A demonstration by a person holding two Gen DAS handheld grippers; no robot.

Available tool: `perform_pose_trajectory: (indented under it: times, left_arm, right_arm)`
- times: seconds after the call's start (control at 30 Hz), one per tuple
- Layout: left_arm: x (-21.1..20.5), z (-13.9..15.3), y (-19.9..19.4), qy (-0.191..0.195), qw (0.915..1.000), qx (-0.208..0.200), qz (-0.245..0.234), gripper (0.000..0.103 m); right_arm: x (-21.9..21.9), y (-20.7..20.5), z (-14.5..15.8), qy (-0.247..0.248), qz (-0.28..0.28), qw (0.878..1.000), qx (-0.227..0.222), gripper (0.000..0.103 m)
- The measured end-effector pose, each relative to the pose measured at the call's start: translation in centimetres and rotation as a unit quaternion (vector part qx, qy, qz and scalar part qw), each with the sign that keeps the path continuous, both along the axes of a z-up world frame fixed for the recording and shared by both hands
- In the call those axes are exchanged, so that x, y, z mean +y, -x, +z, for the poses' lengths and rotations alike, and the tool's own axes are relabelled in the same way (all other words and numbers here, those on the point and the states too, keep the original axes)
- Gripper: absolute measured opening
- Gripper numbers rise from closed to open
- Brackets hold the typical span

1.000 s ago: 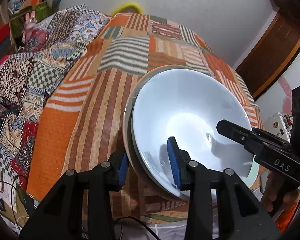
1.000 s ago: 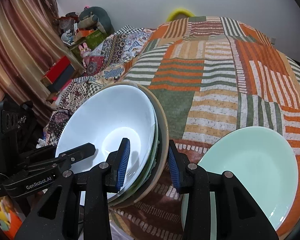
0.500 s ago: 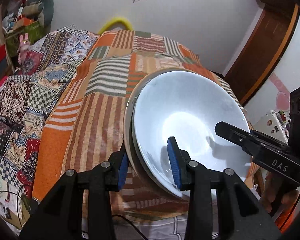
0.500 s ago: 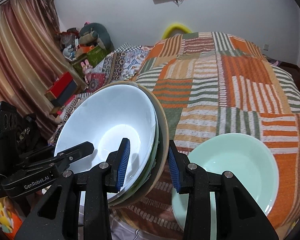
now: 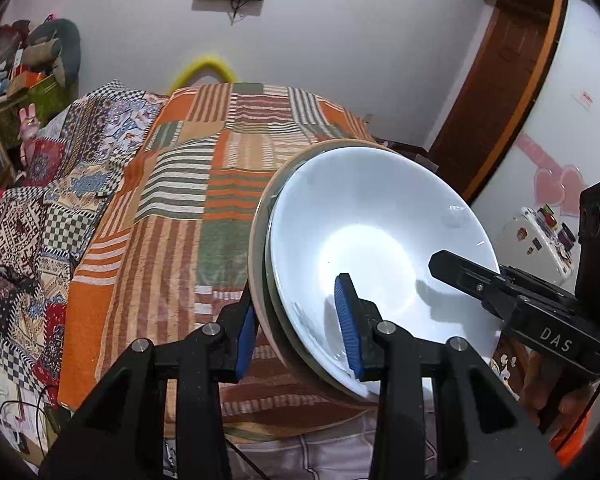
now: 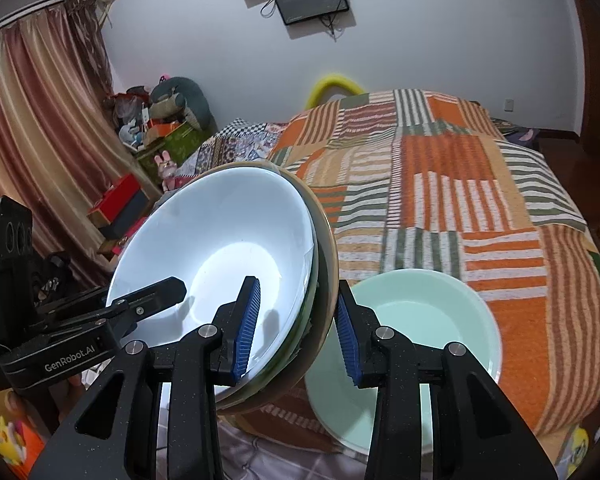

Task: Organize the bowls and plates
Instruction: 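Carry the nested stack onto the separate pale green plate with both grippers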

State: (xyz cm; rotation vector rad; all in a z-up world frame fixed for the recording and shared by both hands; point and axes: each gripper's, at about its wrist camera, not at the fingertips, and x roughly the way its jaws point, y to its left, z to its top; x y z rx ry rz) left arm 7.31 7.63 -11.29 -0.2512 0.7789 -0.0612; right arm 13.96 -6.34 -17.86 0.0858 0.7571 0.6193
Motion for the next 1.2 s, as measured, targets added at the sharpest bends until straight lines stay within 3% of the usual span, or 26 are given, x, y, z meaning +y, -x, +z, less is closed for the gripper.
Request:
perform_pose_trajectory:
  times: [0.53, 1.2]
  left_arm:
    - [-5.9, -1.0, -2.5, -0.010, 0.9978, 0.021, -0.061, 0.037]
    - [-9.4, -6.5, -5.9, -0.023, 0.9903, 0.108, -0.084, 0.037]
  right_arm:
    - [-5.1, 0.6, -0.4, 0.011, -0.056, 0.998, 0.007, 0.034]
    - [-8.2, -0.9, -5.0, 0.020, -0.076, 0.994, 0.072, 0.034]
